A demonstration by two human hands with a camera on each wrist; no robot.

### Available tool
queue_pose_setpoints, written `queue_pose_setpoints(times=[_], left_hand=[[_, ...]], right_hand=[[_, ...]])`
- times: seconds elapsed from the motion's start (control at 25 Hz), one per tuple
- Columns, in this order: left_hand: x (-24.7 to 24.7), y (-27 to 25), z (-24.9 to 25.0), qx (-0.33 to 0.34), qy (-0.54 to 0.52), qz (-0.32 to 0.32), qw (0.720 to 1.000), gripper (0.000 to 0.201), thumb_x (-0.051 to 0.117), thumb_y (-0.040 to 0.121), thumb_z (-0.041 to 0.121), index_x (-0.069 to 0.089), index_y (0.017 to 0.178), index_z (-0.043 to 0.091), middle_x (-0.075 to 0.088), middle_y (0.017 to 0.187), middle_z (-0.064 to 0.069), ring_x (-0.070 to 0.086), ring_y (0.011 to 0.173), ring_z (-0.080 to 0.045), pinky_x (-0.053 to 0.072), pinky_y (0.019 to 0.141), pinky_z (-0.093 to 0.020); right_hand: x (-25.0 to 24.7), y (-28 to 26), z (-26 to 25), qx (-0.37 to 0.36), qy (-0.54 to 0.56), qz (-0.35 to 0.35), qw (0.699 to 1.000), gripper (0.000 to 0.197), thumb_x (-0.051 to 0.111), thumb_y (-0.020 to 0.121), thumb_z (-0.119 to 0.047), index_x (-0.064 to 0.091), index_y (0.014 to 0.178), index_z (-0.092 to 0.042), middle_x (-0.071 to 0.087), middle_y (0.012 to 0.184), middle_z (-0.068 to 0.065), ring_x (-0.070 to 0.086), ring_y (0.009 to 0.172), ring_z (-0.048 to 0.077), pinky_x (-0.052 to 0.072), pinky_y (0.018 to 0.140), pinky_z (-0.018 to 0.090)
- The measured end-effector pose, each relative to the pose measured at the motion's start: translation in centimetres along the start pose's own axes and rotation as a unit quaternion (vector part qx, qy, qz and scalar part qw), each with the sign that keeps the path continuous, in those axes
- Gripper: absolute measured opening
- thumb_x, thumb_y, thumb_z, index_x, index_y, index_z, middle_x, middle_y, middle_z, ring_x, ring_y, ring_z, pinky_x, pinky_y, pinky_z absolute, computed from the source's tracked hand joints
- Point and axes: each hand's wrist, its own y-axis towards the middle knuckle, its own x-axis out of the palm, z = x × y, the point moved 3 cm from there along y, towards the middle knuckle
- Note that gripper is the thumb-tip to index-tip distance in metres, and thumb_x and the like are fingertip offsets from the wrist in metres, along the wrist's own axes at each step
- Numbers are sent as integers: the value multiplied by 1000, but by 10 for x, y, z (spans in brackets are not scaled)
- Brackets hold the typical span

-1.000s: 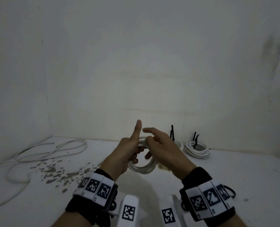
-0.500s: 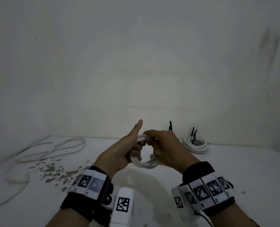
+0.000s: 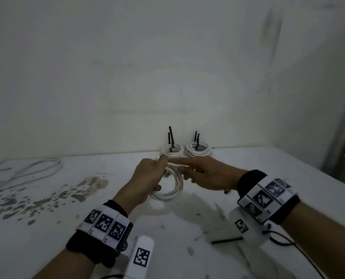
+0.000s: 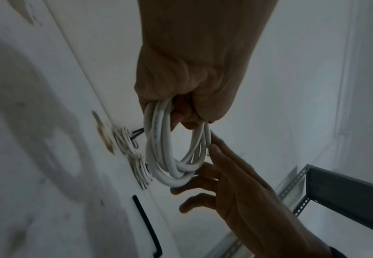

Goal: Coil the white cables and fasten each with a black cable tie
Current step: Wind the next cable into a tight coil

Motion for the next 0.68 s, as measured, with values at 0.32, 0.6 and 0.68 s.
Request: queue_pose_setpoints(times=[0.32, 0.6, 0.68], left_hand=[[67, -6, -7, -68, -92, -43, 992, 35, 51, 98, 31, 53, 78, 3, 39, 62, -4, 30, 49, -17, 33, 44, -24], [85, -8, -6, -71, -97, -36, 992, 34, 50, 97, 31, 55, 76, 5, 37, 58, -2, 30, 49, -18, 36, 48, -26], [84, -6, -6, -68, -85, -31, 994, 36, 50, 97, 33, 56, 75, 5, 39, 60, -3, 34, 50, -19, 38, 50, -27]], right_hand=[[-14, -104, 63, 317, -266, -220, 883, 45, 55, 90, -63, 56, 81, -19, 58, 79, 0, 53, 62, 16, 44, 60, 25], [-22, -102, 50, 284, 4, 50, 957, 25, 62, 93, -24, 65, 84, 0, 75, 77, 11, 65, 45, 17, 43, 41, 23], [-31, -99, 34, 250, 135, 175, 943, 22, 61, 91, -15, 56, 75, 0, 75, 73, 12, 66, 45, 21, 37, 38, 23]])
